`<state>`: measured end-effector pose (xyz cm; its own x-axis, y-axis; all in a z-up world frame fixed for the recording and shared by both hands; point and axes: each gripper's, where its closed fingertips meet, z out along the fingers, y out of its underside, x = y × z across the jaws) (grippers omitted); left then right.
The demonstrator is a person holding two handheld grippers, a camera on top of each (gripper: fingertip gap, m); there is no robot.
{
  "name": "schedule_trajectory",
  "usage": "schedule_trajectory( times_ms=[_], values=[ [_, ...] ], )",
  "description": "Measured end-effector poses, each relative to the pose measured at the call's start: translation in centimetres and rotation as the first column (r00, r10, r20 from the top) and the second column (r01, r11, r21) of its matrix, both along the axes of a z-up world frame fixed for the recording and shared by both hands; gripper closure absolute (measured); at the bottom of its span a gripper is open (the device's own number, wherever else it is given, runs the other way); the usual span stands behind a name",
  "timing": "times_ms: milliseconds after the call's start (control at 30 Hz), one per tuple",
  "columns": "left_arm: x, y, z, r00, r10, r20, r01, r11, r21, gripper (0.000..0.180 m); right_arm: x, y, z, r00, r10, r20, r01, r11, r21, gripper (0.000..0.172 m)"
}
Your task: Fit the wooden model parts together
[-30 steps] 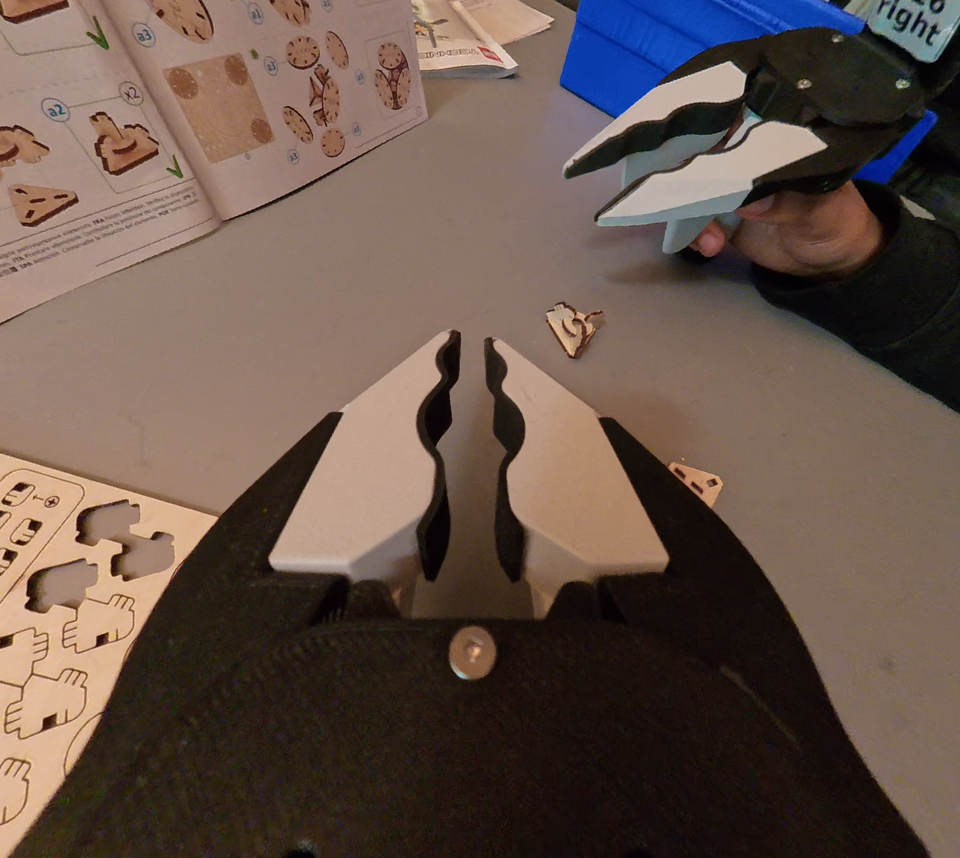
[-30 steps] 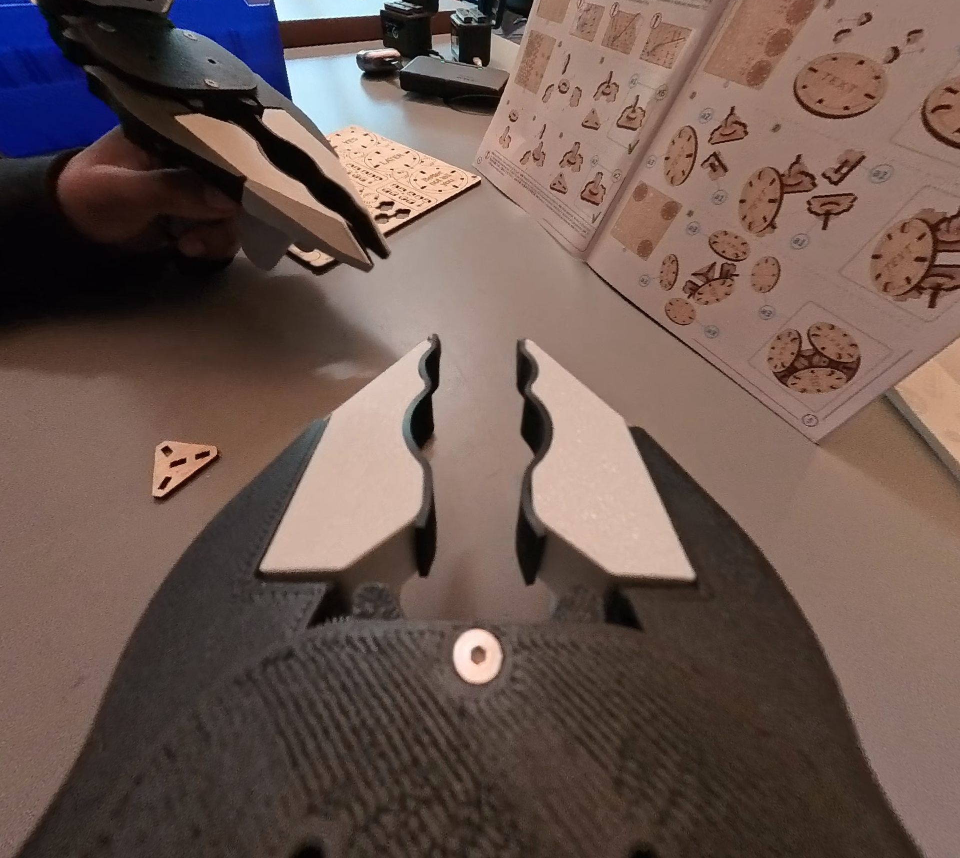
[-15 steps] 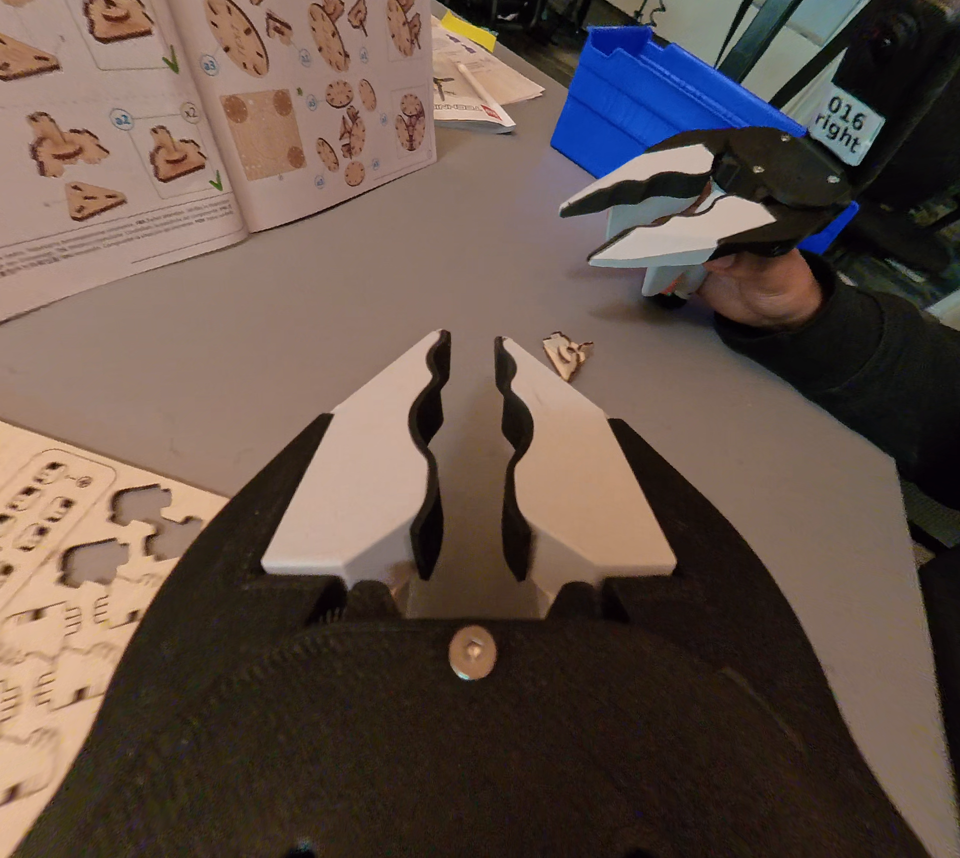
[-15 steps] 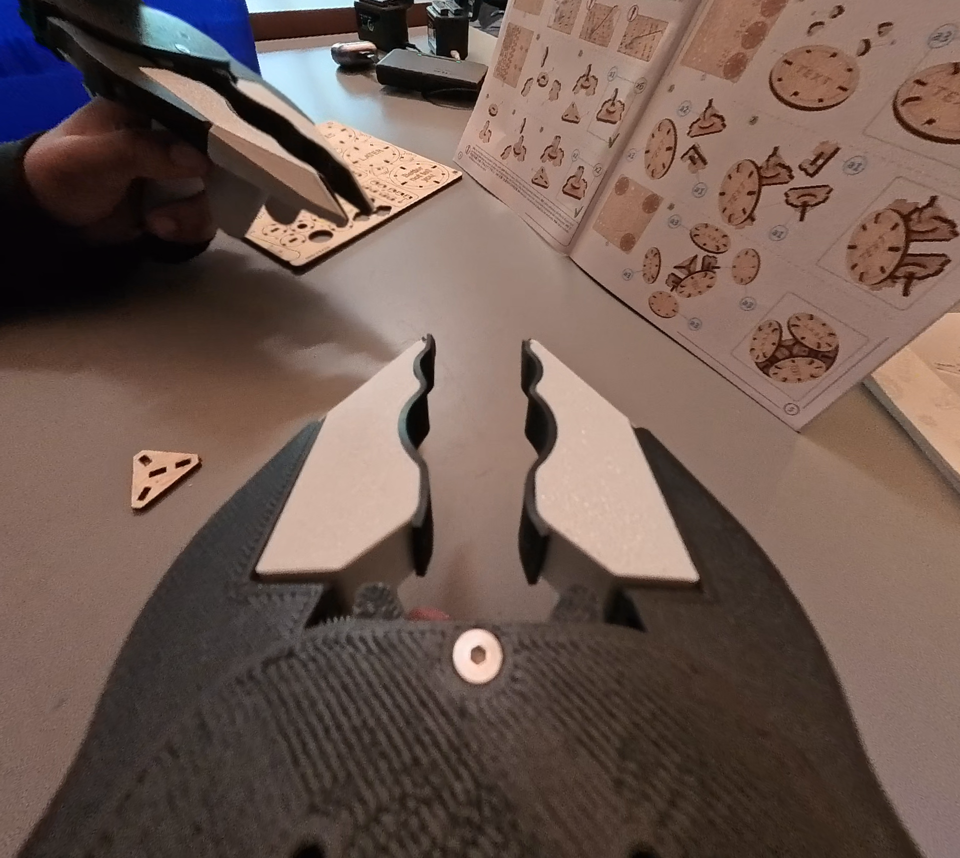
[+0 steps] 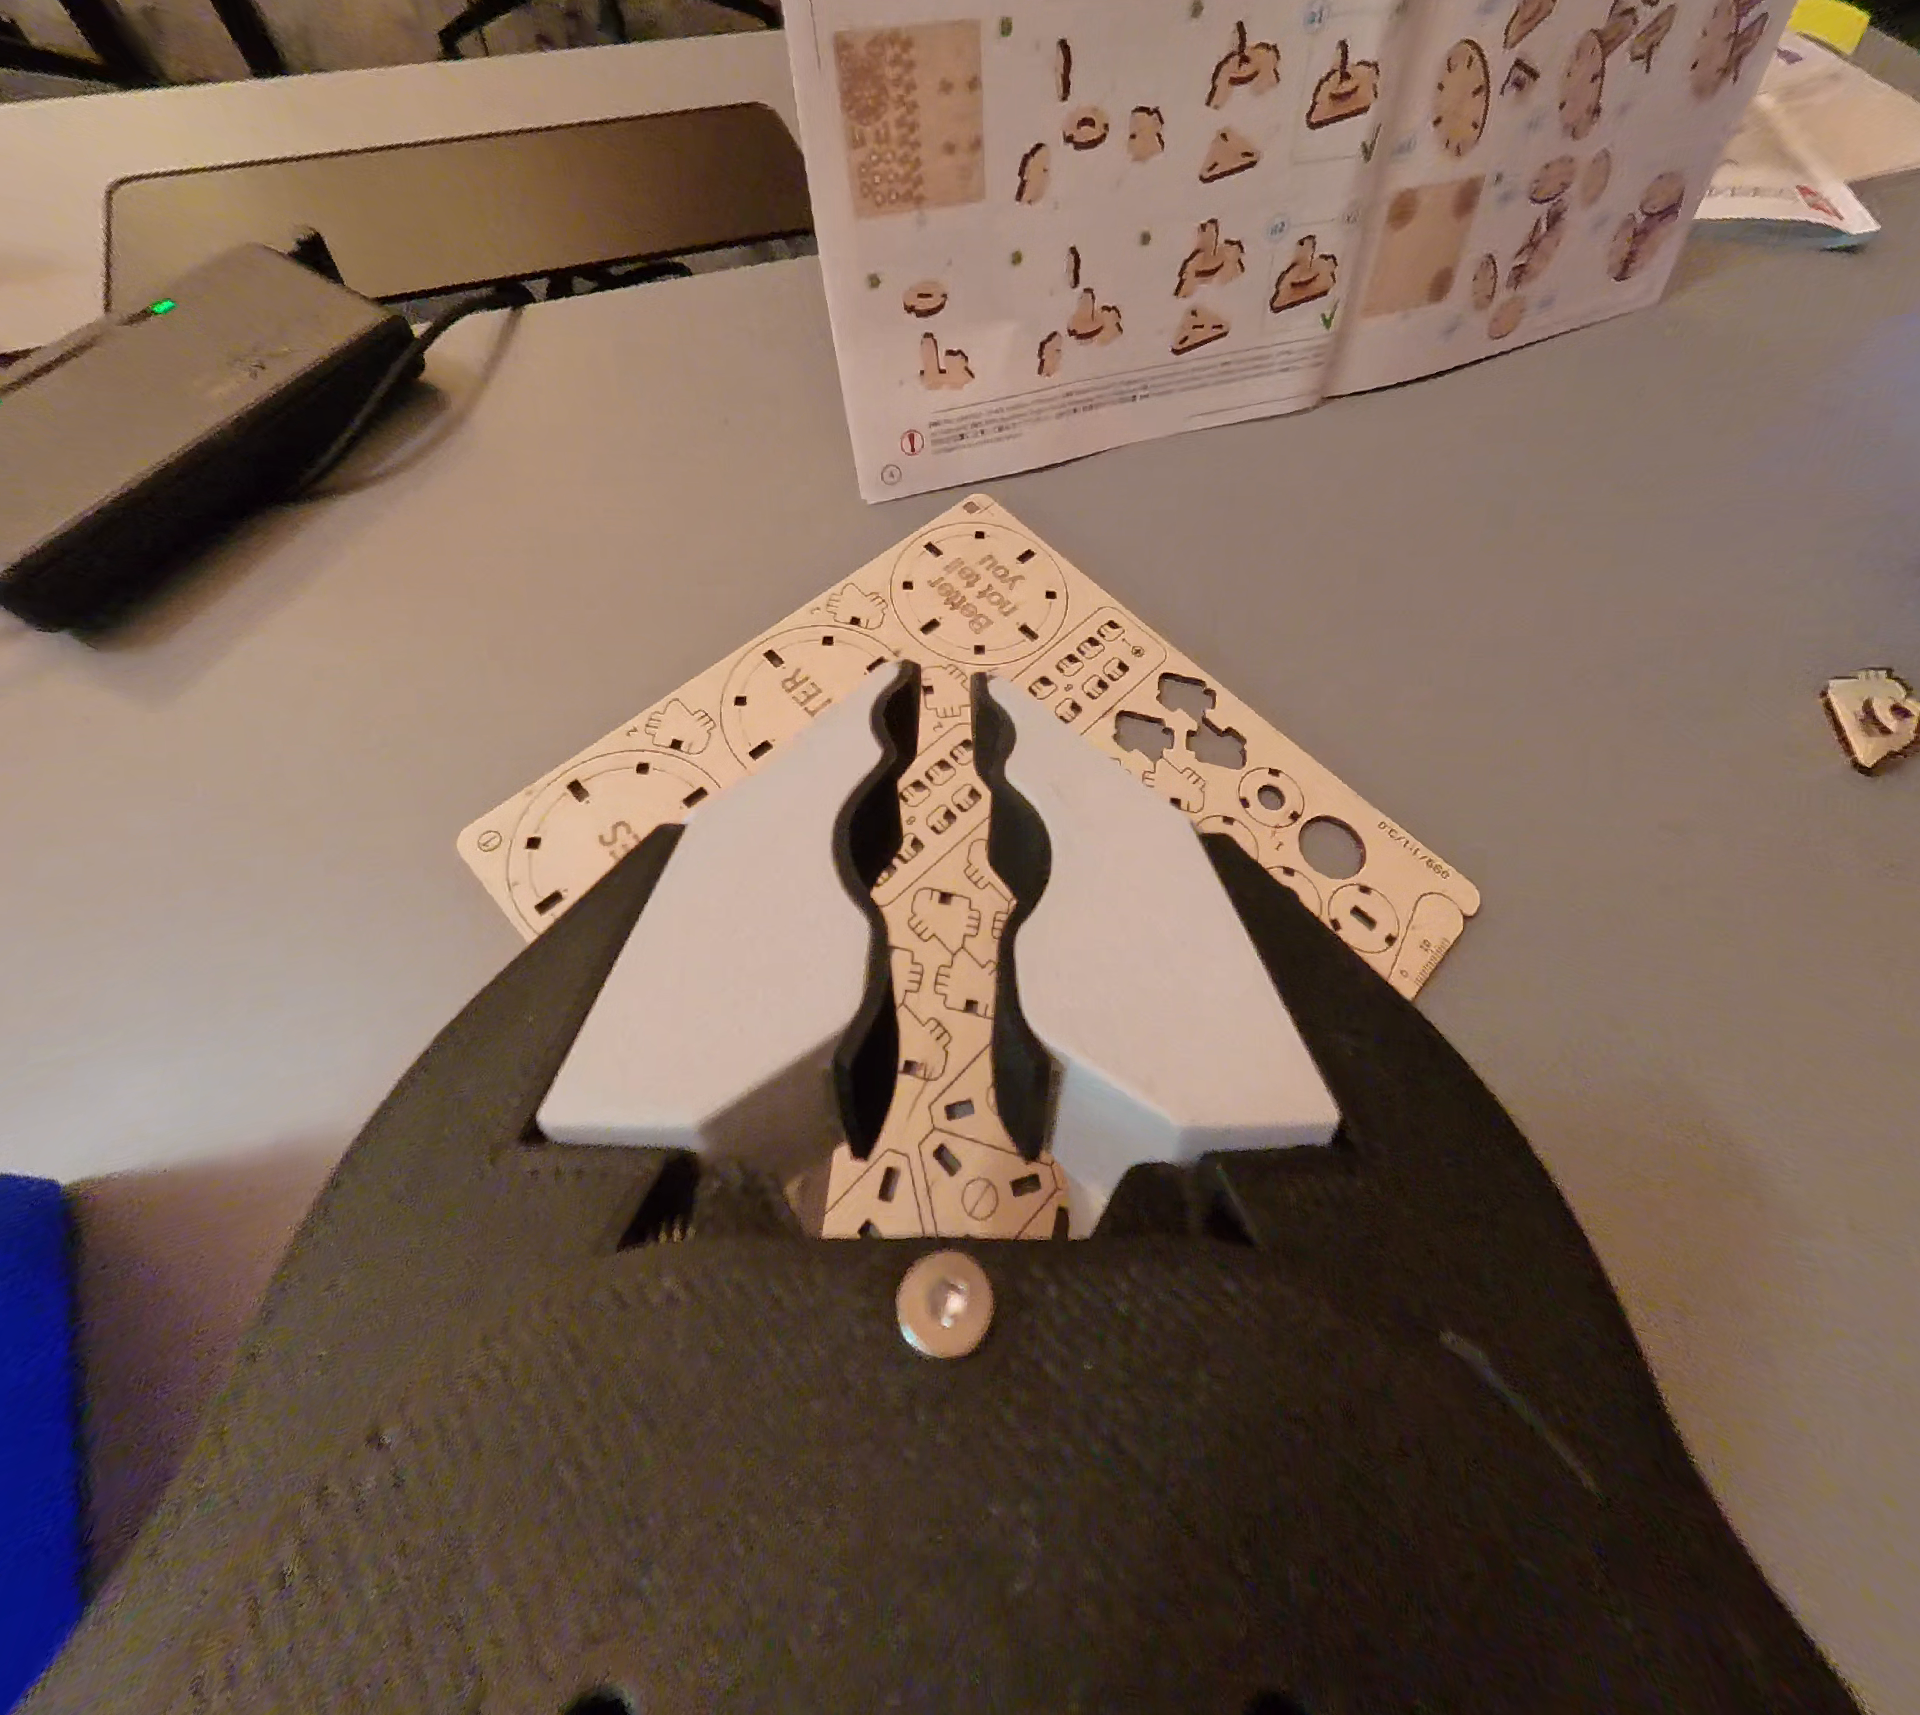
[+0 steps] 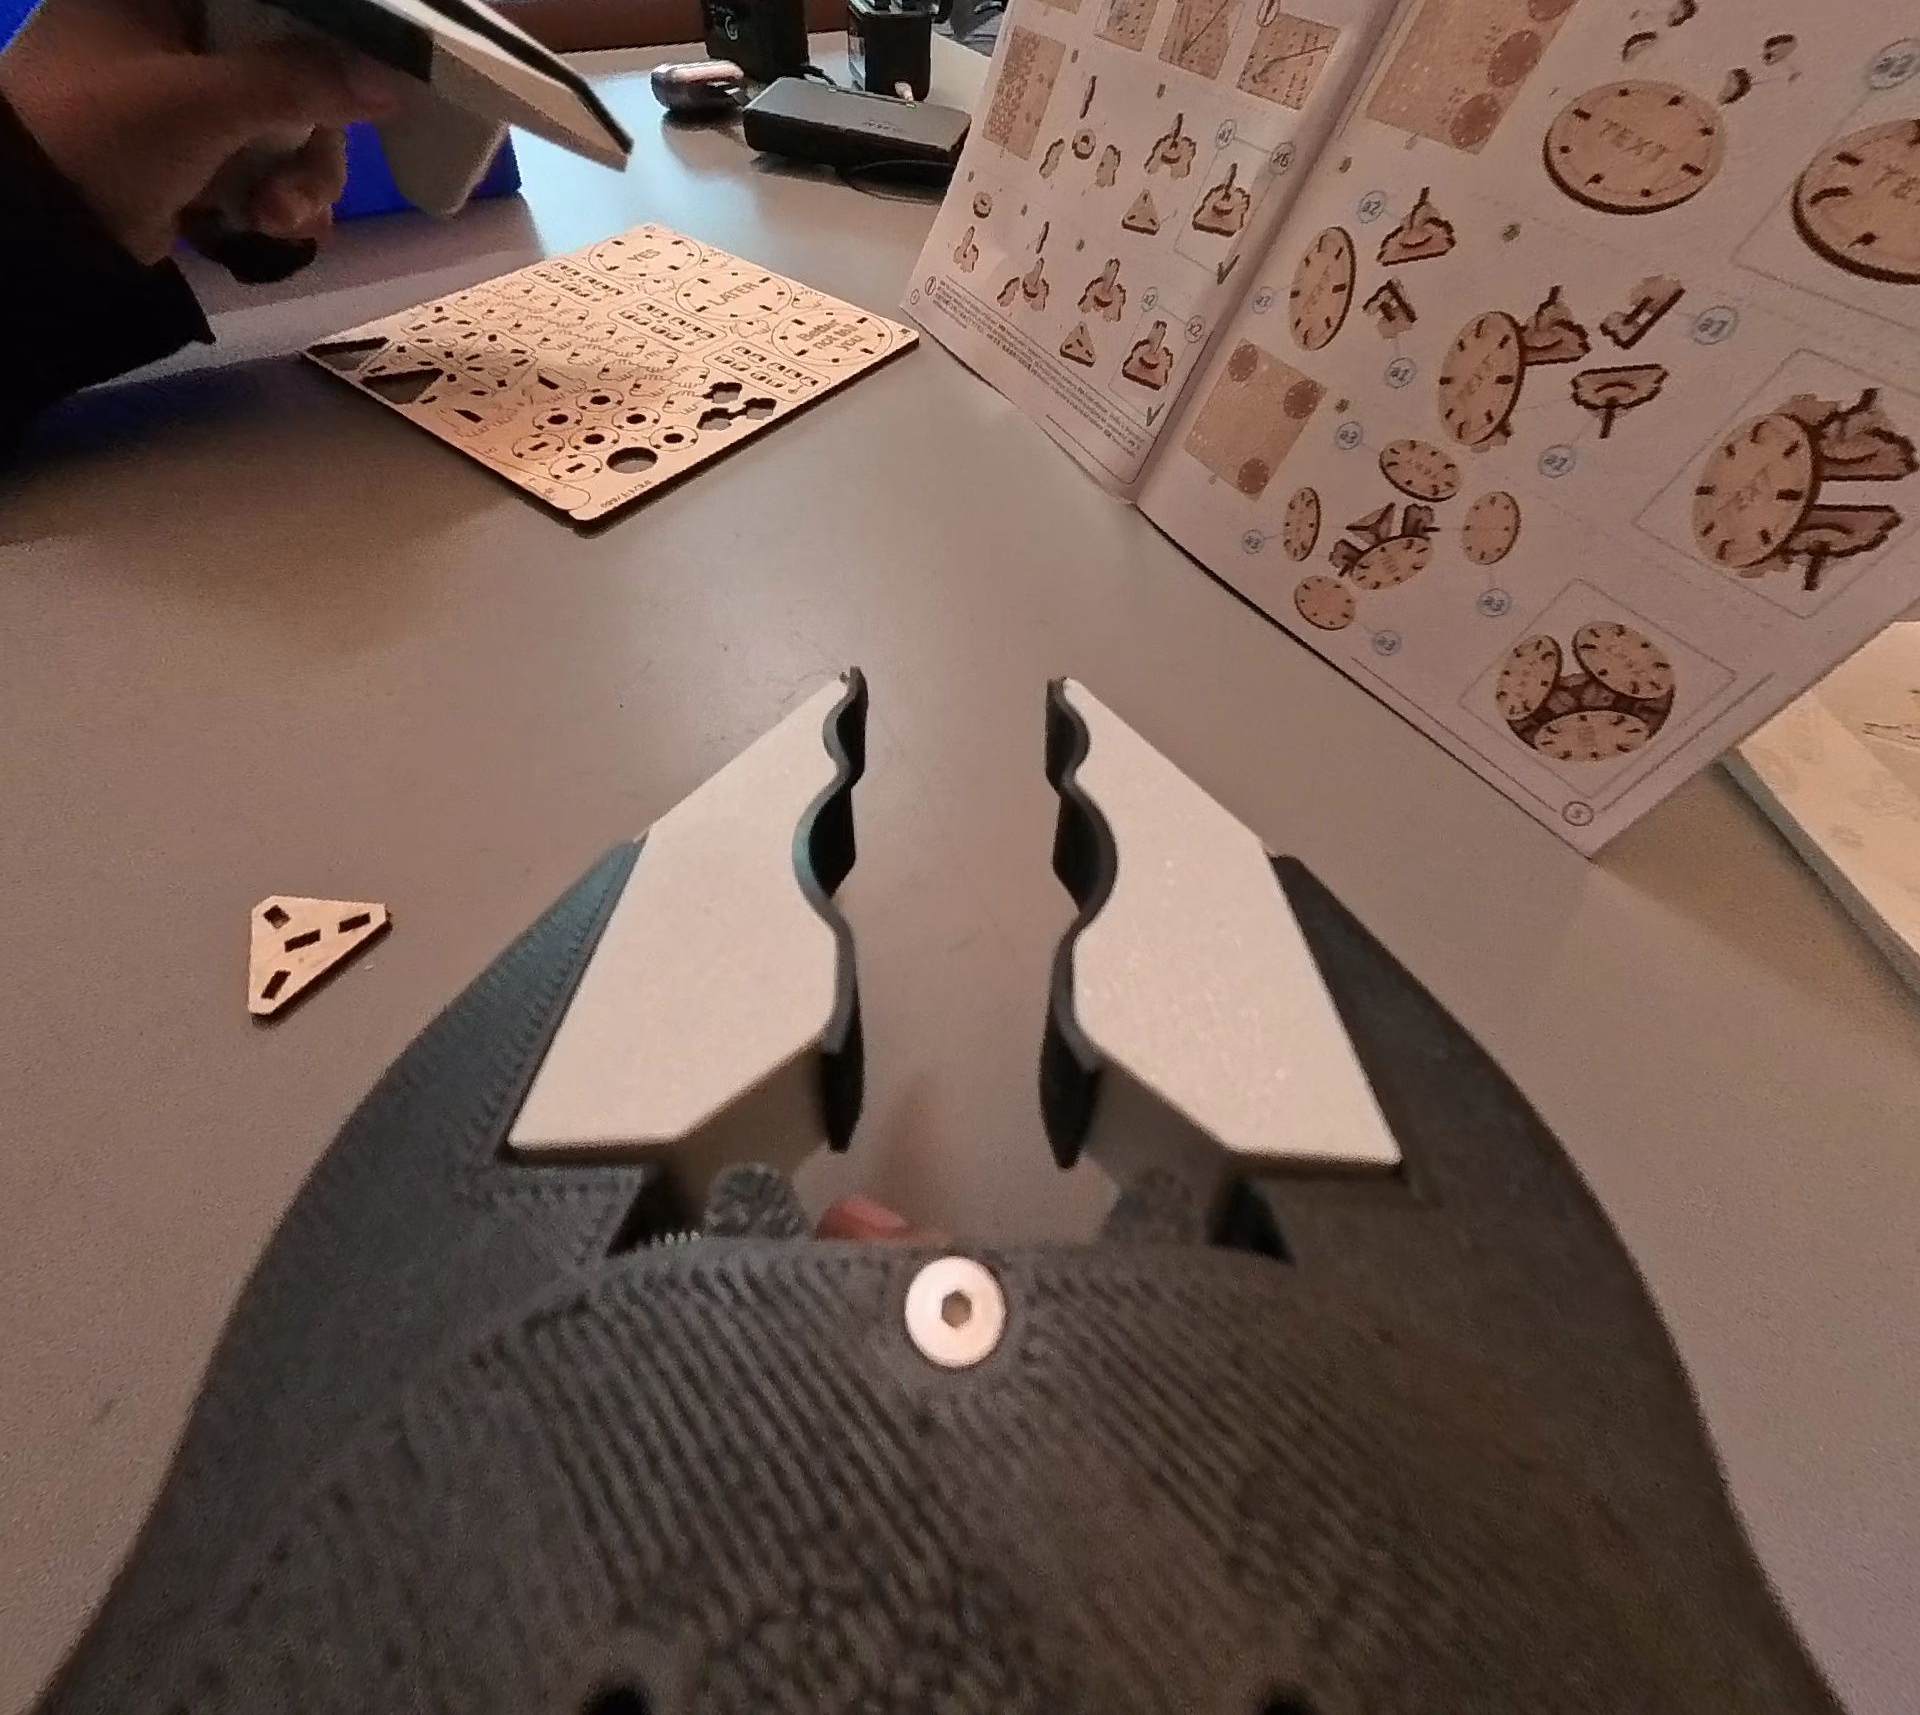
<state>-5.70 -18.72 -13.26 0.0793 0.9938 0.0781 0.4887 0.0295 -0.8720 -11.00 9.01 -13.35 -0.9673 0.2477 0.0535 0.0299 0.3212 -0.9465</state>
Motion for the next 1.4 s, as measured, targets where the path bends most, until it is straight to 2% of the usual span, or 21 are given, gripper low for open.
schedule_trajectory(
  times_ms=[333, 533, 700, 967, 1067, 1200, 1300, 1400],
  values=[
    [-0.1, -0.7, -1.0, 0.998, 0.044, 0.042, -0.043, 0.999, -0.023, 0.178, 0.1, -0.1, -0.1, 1.0, 0.002, -0.011, -0.002, 1.0, 0.012, 0.138],
    [0.0, 0.4, -2.3, 0.994, -0.012, 0.109, 0.01, 1.0, 0.016, 0.171, 0.1, -0.1, -0.1, 1.0, 0.002, -0.006, -0.002, 1.0, 0.011, 0.138],
    [0.0, 1.8, -3.5, 0.983, -0.071, 0.171, 0.063, 0.997, 0.051, 0.156, 0.1, -0.1, -0.2, 1.0, 0.005, -0.009, -0.005, 1.0, 0.016, 0.138],
    [0.2, 3.1, -5.1, 0.96, -0.117, 0.253, 0.106, 0.993, 0.055, 0.151, 0.2, -0.2, -0.3, 1.0, 0.007, -0.012, -0.007, 1.0, 0.025, 0.138],
    [0.2, 3.5, -5.8, 0.952, -0.113, 0.286, 0.114, 0.993, 0.013, 0.15, 0.1, -0.1, -0.3, 1.0, 0.005, -0.005, -0.005, 1.0, 0.022, 0.138],
    [0.3, 4.4, -6.4, 0.939, -0.127, 0.32, 0.146, 0.989, -0.033, 0.158, 0.0, -0.1, -0.2, 1.0, 0.003, 0.006, -0.003, 1.0, 0.014, 0.138],
    [0.6, 5.1, -6.4, 0.932, -0.148, 0.332, 0.162, 0.987, -0.013, 0.16, 0.0, -0.1, -0.2, 1.0, 0.002, 0.009, -0.003, 1.0, 0.015, 0.137],
    [1.2, 5.9, -6.5, 0.915, -0.182, 0.361, 0.177, 0.983, 0.046, 0.17, 0.0, -0.1, -0.3, 1.0, 0.003, 0.006, -0.003, 1.0, 0.021, 0.137]
  ],
)
